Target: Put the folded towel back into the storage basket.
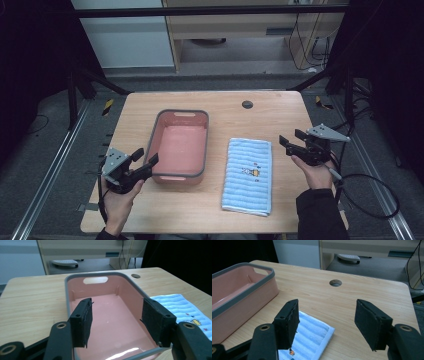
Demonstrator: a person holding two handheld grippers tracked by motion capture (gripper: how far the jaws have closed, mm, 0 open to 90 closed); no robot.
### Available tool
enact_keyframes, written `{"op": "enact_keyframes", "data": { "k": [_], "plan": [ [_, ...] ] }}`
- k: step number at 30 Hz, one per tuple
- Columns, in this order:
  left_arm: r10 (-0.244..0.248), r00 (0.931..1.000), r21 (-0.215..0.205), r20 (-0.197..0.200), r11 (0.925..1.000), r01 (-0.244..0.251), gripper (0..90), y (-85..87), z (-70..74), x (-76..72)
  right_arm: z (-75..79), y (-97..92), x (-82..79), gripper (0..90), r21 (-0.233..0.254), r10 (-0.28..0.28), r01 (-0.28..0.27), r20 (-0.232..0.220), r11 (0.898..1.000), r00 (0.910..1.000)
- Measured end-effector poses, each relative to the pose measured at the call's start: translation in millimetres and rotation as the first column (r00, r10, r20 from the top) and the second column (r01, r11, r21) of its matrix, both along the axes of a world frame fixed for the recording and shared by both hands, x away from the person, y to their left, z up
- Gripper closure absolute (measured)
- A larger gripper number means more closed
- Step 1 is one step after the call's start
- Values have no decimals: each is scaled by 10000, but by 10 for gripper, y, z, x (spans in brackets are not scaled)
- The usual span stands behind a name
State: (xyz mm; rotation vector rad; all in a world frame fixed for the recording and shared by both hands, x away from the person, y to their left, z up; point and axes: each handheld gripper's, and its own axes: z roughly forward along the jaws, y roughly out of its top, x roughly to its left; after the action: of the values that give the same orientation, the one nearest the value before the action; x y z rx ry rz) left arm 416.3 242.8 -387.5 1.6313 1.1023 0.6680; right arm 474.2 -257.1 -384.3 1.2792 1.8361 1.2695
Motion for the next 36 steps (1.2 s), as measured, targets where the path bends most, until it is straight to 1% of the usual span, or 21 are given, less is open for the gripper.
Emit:
{"op": "enact_keyframes", "data": {
  "k": [4, 6, 9, 10, 13, 17, 18, 19, 20, 21, 24, 25, 27, 31, 32, 36],
  "plan": [
    [-241, 9997, 110, 46, 9997, 240, 411, -145, -1, 4, -31, 24, 71, 362, 45, -49, 49, -37, 10000, 10000],
    [-283, 9996, 125, 56, 9995, 283, 411, -173, -2, 5, -40, 33, 84, 363, 7, -40, 40, -36, 10000, 10000],
    [-556, 9984, 143, 56, 9984, 556, 411, -306, -4, 21, -69, 59, 127, 362, -39, 25, -25, -122, 10000, 9999],
    [-556, 9984, 143, 56, 9984, 556, 410, -306, -4, 21, -69, 59, 127, 362, -39, 25, -25, -122, 10000, 9999],
    [-697, 9976, 270, 45, 9972, 695, 410, -380, -15, 23, -85, 71, 150, 367, -117, 30, -31, -108, 9999, 9999],
    [-929, 9957, 291, 22, 9953, 928, 416, -487, -23, 20, -102, 81, 173, 372, -250, 95, -98, -101, 9996, 9999],
    [-929, 9957, 291, 22, 9953, 928, 417, -487, -23, 20, -102, 81, 173, 372, -250, 95, -98, -101, 9996, 9999],
    [-1030, 9947, 309, 17, 9942, 1029, 418, -536, -24, 20, -110, 90, 178, 377, -330, 125, -129, -123, 9994, 9998],
    [-1030, 9947, 309, 17, 9942, 1029, 420, -536, -24, 20, -116, 93, 183, 378, -393, 143, -148, -118, 9991, 9998],
    [-1130, 9936, 377, -3, 9929, 1129, 420, -579, -28, 21, -126, 98, 194, 380, -456, 155, -162, -156, 9988, 9998],
    [-1218, 9925, 403, -49, 9917, 1219, 421, -627, -41, 20, -141, 105, 205, 383, -479, 151, -159, -188, 9987, 9997],
    [-1278, 9918, 467, -91, 9907, 1281, 422, -663, -51, 16, -158, 114, 220, 391, -576, 147, -159, -215, 9982, 9997],
    [-1315, 9913, 476, -102, 9901, 1318, 424, -683, -55, 12, -162, 119, 224, 393, -584, 138, -151, -222, 9982, 9997],
    [-1559, 9877, 462, -147, 9866, 1564, 432, -792, -81, -1, -191, 148, 243, 399, -622, 213, -229, -254, 9978, 9994],
    [-1559, 9877, 462, -147, 9866, 1564, 435, -792, -81, -1, -191, 148, 243, 399, -622, 213, -229, -254, 9978, 9994],
    [-1826, 9828, 493, -276, 9817, 1838, 438, -921, -111, 3, -235, 166, 262, 405, -565, 250, -266, -291, 9981, 9993]
  ]
}}
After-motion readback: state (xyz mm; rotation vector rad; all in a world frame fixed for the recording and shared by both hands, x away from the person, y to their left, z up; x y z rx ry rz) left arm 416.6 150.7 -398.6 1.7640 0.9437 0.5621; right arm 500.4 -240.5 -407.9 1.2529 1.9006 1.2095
